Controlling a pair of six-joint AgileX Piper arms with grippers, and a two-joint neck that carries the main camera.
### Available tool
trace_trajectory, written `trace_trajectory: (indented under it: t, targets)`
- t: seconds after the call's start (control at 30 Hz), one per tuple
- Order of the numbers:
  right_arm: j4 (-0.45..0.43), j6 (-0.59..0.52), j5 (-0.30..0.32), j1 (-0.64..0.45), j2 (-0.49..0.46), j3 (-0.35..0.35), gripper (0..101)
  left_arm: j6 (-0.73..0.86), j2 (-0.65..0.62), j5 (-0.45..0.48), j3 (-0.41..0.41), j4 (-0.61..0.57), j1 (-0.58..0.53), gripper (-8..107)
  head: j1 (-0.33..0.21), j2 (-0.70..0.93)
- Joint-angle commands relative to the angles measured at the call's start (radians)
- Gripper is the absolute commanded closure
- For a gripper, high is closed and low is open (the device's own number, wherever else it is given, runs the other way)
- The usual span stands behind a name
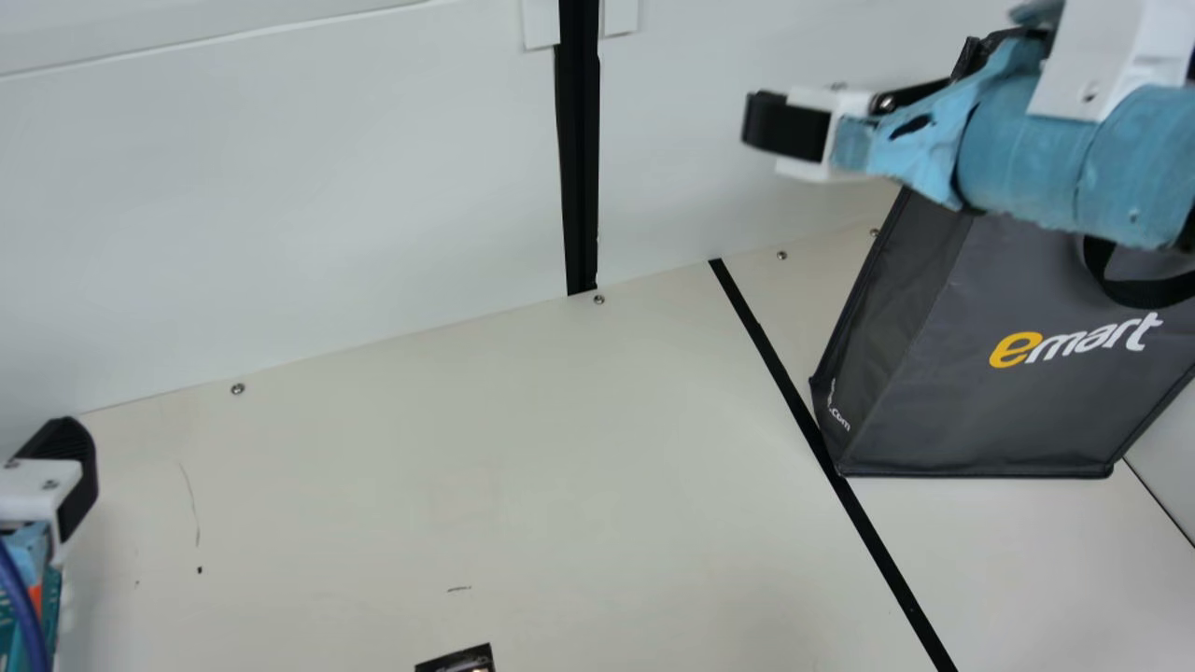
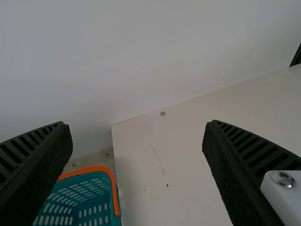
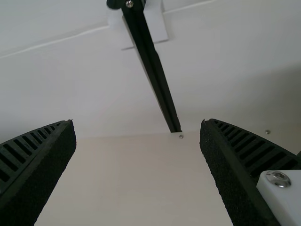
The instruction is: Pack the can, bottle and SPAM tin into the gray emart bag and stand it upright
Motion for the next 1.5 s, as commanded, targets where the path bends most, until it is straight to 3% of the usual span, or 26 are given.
trace_trajectory:
  t: [0.0,0.23,0.7,0.73,0.83,1.47]
  targets:
    - [-0.012,0.005,-0.024,0.030,-0.023,0.077,6,0.000,0.000,0.000,0.000,0.000,0.000,9,-0.023,-0.001]
    - [-0.045,0.025,-0.100,0.098,-0.091,0.238,6,0.000,0.000,0.000,0.000,0.000,0.000,9,-0.023,-0.001]
    - [-0.123,0.090,-0.219,0.186,-0.201,0.495,6,0.000,0.000,0.000,0.000,0.000,0.000,9,-0.023,-0.001]
    - [-0.120,0.082,-0.213,0.184,-0.196,0.461,6,0.000,0.000,0.000,0.000,0.000,0.000,9,-0.023,-0.001]
    - [-0.120,0.090,-0.218,0.186,-0.204,0.496,6,0.000,0.000,0.000,0.000,0.000,0.000,9,-0.023,-0.001]
    - [-0.124,0.090,-0.221,0.186,-0.205,0.497,6,0.000,0.000,0.000,0.000,0.000,0.000,9,-0.023,-0.001]
